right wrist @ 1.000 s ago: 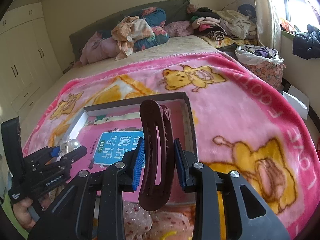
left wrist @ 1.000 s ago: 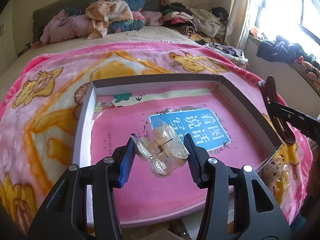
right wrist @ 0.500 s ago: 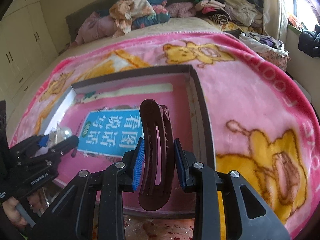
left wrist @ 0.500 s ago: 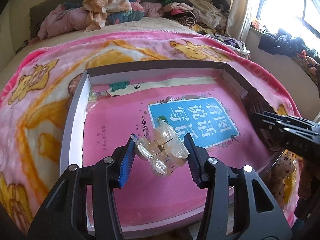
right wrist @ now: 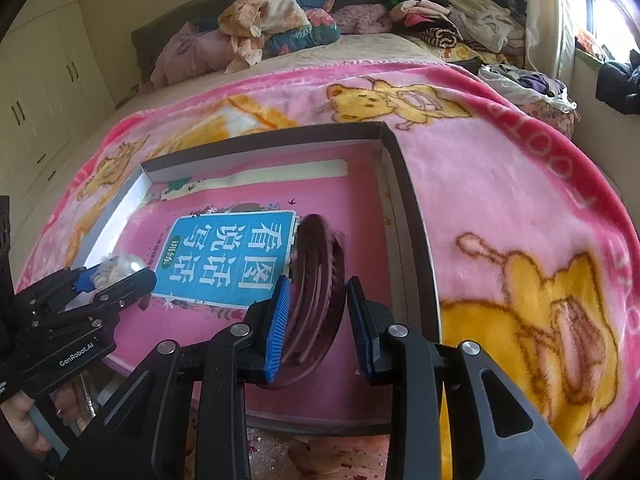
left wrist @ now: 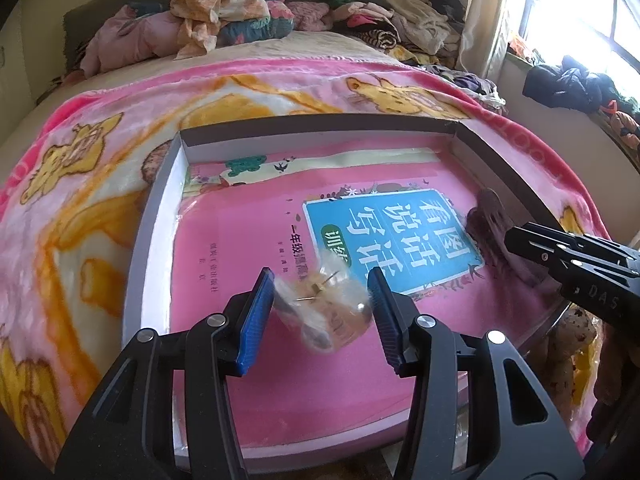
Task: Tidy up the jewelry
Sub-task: 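Open the left tool dropping the clear clip while the right tool releases the brown clip, then withdraw both open tools from the box toward the remaining accessories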
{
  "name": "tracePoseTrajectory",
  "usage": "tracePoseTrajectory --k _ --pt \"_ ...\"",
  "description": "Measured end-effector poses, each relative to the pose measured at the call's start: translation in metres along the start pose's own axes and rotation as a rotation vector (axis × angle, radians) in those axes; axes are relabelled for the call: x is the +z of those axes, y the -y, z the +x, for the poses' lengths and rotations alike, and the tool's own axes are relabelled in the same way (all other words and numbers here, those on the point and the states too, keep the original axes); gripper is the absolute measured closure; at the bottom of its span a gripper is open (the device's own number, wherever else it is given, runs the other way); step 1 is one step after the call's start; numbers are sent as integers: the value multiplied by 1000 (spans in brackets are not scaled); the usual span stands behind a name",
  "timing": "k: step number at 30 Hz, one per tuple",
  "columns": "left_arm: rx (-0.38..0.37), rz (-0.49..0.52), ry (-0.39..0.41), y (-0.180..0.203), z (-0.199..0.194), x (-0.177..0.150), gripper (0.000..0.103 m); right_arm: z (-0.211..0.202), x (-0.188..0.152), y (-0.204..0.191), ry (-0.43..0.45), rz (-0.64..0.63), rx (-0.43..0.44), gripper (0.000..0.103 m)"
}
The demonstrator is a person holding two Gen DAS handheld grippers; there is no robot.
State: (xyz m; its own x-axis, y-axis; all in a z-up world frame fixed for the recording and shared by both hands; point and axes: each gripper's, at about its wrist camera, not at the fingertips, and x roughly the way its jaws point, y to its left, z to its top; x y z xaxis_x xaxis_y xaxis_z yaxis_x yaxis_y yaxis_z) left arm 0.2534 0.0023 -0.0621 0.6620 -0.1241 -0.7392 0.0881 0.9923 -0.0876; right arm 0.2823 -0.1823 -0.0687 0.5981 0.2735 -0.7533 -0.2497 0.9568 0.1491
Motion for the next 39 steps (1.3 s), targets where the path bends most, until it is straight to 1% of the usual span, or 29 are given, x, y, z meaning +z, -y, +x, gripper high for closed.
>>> tracePoseTrajectory --k 2,5,7,9,10,12,14,15,16,19,21,22,25,27,30,33,39 --pt "2 -5 10 -1 -4 0 56 -3 -1 -1 9 0 6 74" --pt "12 -10 24 -2 -10 0 54 -9 -3 -4 30 -7 11 71" --pt "14 -16 28 -3 -12 0 50 -14 -5 -5 41 -14 6 66" --pt "17 -19 36 -3 -16 -1 45 -19 -8 -7 54 -16 12 63" --pt "18 -21 41 -3 -19 -2 44 -22 -10 -7 60 -16 10 60" --pt "20 -24 49 -3 -22 -3 39 -28 -13 -7 72 -14 10 54" --pt "24 -33 58 -2 -27 -6 36 -33 -16 -8 80 -14 10 52" --pt "22 -41 65 -3 -31 -8 31 -37 -18 -9 87 -17 10 48" --pt "21 -46 69 -3 -34 -9 28 -42 -20 -9 96 -19 9 43" --pt "14 -61 83 -3 -43 -15 25 -52 -27 -10 119 -25 3 39" --pt "12 -62 93 -2 -50 -18 20 -60 -33 -10 132 -21 2 36" --pt "12 -63 97 -1 -52 -19 20 -64 -35 -11 142 -18 3 33" --pt "6 -66 119 -1 -63 -23 18 -76 -42 -11 163 -14 7 29" --pt "4 -66 129 0 -69 -25 12 -84 -46 -12 176 -13 11 29" --pt "4 -56 145 1 -78 -29 12 -94 -52 -13 187 -14 20 29" --pt "4 -50 164 3 -86 -33 12 -104 -58 -15 201 -18 20 25" --pt "6 -43 193 7 -99 -43 12 -121 -73 -17 213 -29 26 24"
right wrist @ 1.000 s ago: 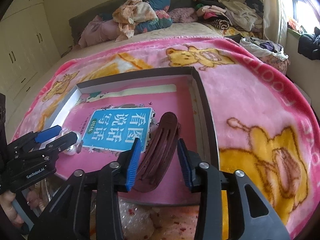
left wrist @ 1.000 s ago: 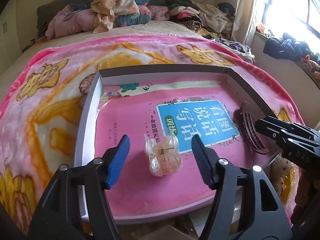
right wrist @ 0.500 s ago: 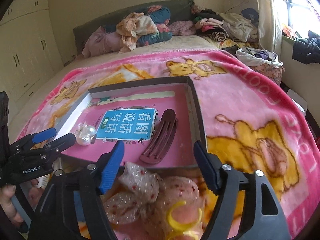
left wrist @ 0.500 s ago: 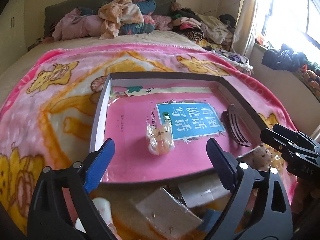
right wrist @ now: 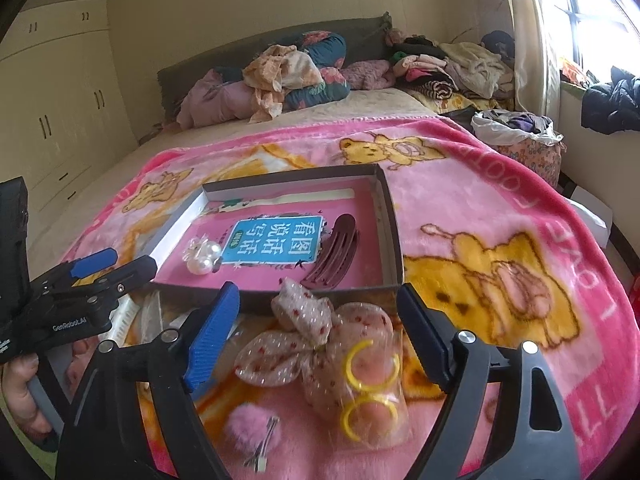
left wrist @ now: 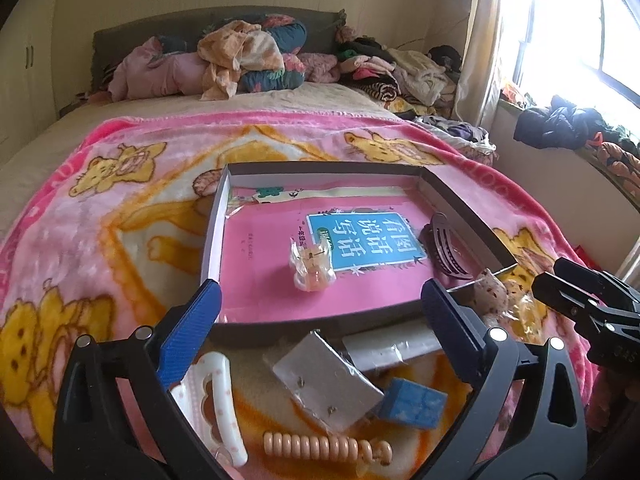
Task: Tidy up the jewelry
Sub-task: 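Withdraw both open tools from the box toward the remaining accessories, then grasp the white claw clip with the left tool while the right tool grasps the pink pompom clip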
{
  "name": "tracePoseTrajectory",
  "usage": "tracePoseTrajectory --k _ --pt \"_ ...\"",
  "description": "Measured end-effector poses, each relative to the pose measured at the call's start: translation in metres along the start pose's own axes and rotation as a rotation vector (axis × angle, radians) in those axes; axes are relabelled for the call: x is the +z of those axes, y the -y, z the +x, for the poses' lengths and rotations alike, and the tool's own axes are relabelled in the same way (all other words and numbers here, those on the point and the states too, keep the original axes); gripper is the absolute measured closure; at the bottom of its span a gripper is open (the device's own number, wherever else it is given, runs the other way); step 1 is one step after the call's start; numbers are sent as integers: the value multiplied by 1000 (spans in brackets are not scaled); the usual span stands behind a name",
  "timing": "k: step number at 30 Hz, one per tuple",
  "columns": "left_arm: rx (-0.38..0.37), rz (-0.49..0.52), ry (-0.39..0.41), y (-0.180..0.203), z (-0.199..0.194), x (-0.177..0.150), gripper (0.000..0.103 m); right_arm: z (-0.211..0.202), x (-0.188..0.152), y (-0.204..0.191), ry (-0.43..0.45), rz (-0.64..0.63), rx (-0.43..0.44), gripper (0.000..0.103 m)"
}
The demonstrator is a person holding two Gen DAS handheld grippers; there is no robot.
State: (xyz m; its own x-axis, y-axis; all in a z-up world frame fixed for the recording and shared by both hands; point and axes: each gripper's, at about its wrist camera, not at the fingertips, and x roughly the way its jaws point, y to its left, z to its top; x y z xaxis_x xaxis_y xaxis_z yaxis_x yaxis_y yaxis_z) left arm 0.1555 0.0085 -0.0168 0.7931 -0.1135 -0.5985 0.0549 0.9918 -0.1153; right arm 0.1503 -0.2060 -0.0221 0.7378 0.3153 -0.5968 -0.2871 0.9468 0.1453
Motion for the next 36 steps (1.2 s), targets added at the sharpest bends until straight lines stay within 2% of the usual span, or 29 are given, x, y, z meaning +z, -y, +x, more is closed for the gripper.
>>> tracePoseTrajectory --k 5,18,36 --pt "-3 6 17 2 -12 -6 12 -10 -10 -1 -1 -5 6 23" --pt "13 28 2 -1 -27 -29 12 -21 -33 -13 -22 -28 21 23" --pt "55 3 -51 -35 -36 -63 12 -5 -65 -40 -132 -57 57 23"
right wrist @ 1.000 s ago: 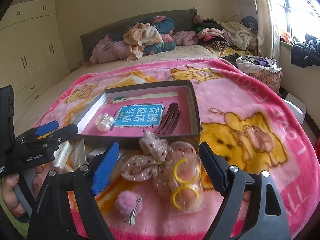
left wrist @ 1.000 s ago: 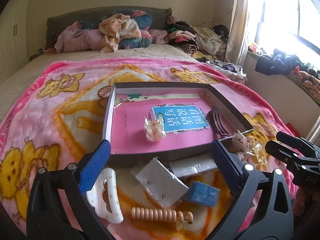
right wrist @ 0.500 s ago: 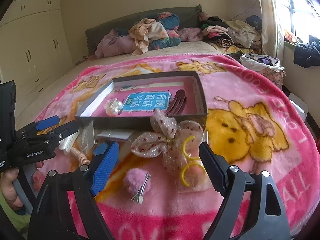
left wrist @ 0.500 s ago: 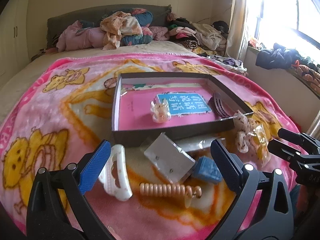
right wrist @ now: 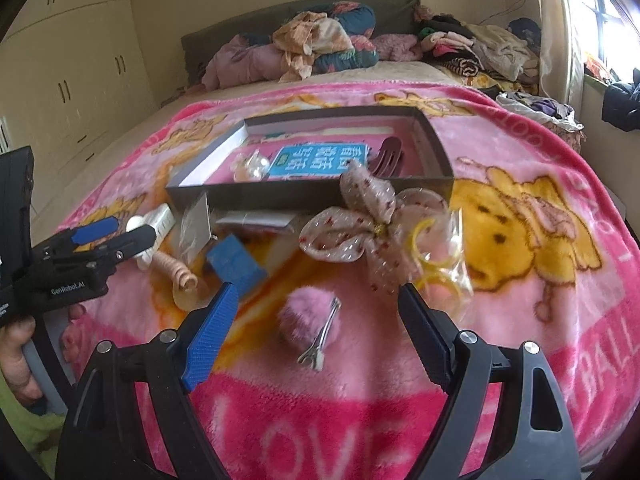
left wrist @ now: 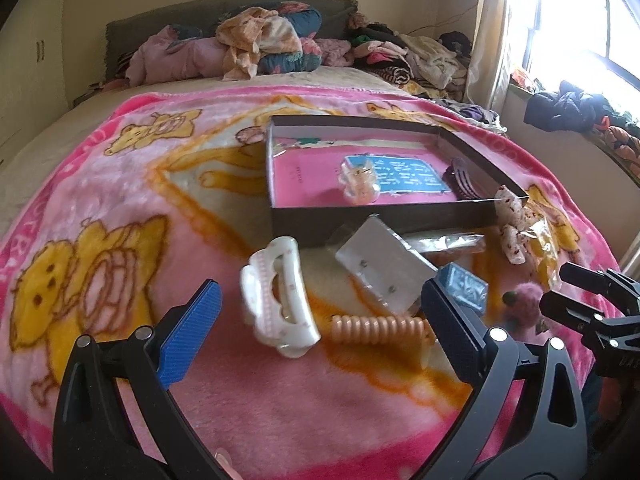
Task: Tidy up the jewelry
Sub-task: 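Grasp the white claw clip with the left tool while the right tool grasps the pink pompom clip, then carry the white claw clip and pink pompom clip into the grey box with both tools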
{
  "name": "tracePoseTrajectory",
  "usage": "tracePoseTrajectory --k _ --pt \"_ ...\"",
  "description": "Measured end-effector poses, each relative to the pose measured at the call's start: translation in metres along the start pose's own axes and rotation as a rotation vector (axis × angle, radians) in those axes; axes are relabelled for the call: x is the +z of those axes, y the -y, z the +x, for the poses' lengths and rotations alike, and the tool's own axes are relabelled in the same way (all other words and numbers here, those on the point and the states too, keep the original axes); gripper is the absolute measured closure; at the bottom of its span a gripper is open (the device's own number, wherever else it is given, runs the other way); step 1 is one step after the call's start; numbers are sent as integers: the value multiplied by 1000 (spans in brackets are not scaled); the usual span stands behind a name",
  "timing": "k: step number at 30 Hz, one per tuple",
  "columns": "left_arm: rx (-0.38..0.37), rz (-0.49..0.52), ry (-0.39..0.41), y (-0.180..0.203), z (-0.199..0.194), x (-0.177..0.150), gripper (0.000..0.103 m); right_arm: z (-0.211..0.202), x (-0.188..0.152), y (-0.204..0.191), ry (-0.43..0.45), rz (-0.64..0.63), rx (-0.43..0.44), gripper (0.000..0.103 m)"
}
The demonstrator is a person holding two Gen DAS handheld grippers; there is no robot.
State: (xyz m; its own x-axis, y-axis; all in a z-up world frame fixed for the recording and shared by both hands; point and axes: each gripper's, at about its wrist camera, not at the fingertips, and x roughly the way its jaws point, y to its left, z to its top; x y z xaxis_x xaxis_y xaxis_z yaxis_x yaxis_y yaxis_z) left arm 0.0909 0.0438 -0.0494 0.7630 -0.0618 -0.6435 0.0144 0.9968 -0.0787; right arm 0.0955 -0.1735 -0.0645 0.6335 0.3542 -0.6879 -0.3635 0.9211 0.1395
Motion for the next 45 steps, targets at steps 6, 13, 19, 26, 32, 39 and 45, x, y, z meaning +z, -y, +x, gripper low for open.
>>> tracePoseTrajectory --k 6,13,19,26,32,39,45 --pt "17 -27 -12 -14 2 -4 12 14 -5 -6 -54 2 3 24" --pt "17 -73 -35 -31 14 -4 12 29 -6 -7 -101 18 2 35" --pt "-13 -114 -61 -40 29 0 16 38 -8 -5 -119 34 -5 43" --pt "-16 -110 -85 -36 40 -1 41 40 -11 0 -115 51 -16 62" --pt "-24 -108 -89 -38 41 -2 74 34 -11 6 -92 75 20 72" --pt "-62 -96 -80 -33 26 2 75 19 -9 2 -56 65 63 73" --pt "-87 -64 -51 -19 11 10 75 8 -8 2 -38 66 77 73"
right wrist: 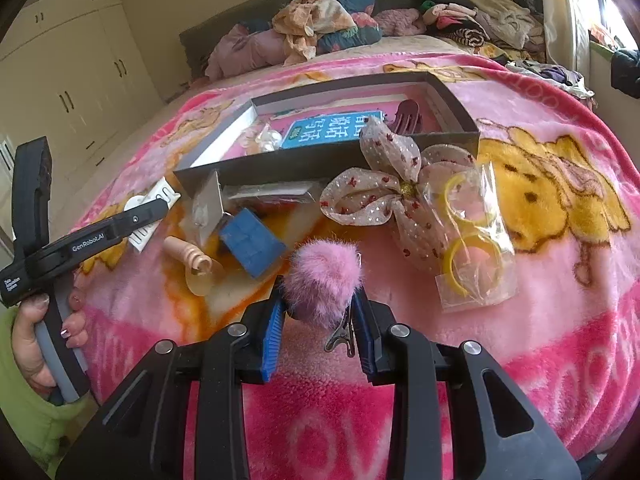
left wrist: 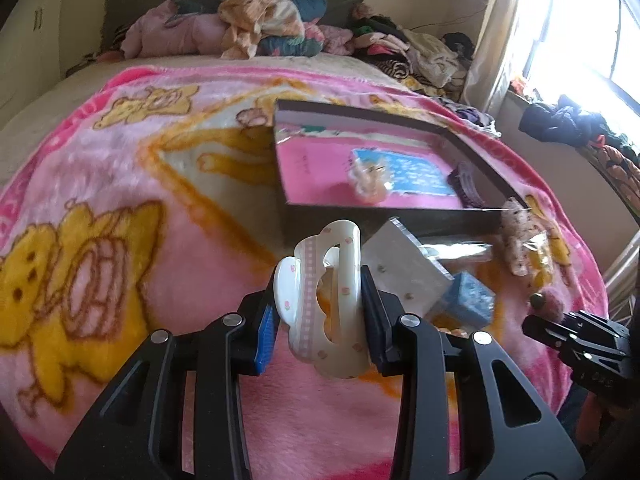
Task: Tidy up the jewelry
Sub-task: 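Carry the white claw clip and pink pompom clip into the grey box with both tools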
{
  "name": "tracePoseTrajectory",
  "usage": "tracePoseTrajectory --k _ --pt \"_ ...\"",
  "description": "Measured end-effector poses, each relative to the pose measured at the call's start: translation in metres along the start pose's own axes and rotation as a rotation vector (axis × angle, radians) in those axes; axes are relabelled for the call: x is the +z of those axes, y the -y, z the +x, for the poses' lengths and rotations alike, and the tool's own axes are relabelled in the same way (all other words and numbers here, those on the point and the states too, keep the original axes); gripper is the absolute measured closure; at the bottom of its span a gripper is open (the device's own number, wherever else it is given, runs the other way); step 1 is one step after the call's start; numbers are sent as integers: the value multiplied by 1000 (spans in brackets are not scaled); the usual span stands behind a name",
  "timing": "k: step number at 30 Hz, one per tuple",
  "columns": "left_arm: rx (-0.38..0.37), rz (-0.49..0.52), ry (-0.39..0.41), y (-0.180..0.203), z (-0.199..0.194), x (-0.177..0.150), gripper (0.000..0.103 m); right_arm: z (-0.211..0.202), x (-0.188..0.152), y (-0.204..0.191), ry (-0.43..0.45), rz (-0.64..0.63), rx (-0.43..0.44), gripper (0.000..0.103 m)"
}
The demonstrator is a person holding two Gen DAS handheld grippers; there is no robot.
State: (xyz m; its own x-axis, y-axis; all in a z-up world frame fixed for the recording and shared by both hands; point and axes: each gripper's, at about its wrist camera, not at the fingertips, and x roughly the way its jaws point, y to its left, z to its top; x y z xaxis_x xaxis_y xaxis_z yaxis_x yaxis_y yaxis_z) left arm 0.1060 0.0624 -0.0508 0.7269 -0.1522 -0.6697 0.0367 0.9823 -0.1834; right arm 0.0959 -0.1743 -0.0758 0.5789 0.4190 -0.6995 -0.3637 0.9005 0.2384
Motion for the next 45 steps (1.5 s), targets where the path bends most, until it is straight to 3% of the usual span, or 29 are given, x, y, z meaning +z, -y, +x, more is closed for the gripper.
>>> tracePoseTrajectory --k 17,31,45 --pt "-85 79 25 49 4 21 75 -24 19 21 66 35 -20 73" --pt "-134 106 19 77 32 39 75 -18 45 34 88 37 -62 73" --pt "-137 102 17 87 65 73 75 -1 83 48 101 23 -91 73"
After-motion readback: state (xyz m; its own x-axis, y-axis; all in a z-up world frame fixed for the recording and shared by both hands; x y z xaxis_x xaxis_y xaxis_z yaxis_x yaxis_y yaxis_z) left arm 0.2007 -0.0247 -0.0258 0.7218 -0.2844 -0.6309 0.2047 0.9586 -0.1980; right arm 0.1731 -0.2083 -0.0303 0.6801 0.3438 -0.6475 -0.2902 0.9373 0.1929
